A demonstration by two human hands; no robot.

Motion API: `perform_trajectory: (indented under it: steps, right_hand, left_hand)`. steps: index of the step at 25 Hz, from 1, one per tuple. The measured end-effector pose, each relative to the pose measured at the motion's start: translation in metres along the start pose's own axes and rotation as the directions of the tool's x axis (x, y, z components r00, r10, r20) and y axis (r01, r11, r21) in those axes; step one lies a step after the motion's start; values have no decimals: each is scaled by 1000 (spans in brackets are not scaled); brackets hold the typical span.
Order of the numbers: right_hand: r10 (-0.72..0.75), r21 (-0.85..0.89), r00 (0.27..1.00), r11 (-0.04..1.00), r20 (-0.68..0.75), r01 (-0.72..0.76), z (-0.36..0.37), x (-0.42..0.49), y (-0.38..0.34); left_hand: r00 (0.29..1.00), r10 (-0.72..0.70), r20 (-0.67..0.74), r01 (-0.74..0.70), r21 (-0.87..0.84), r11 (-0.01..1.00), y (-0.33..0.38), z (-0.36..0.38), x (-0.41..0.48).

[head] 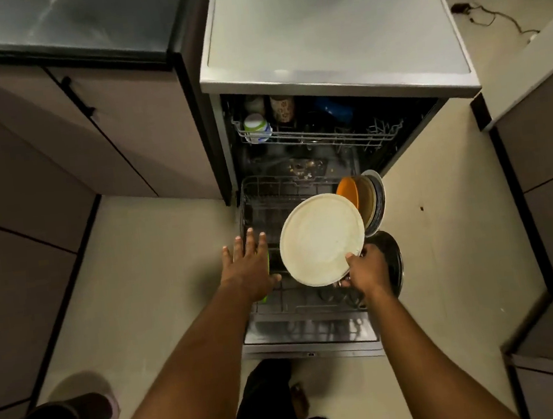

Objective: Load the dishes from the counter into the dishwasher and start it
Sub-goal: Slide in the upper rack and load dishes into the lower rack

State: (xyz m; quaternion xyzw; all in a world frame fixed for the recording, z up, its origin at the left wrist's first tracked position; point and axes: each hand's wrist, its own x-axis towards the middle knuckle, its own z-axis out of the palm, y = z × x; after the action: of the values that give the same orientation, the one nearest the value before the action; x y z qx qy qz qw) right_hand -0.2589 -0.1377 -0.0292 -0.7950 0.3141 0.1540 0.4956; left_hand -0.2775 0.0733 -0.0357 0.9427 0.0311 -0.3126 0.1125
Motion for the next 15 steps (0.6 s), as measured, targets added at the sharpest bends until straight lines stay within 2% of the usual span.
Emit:
perform_trajectory:
  steps: [5,10,15]
  right_hand:
    - [-82,-277,986,960,-145,39,12,79,6]
    - [-248,-385,923,915,-294,123,28,160,6]
    - [-343,-487,878,860,-333,151,51,267,28]
  left_hand:
    - [992,65,109,-68,19,998,18,15,98]
    - [981,89,170,-100,56,993,24,44,207]
    - [967,82,239,-108,97,989,38,105,316]
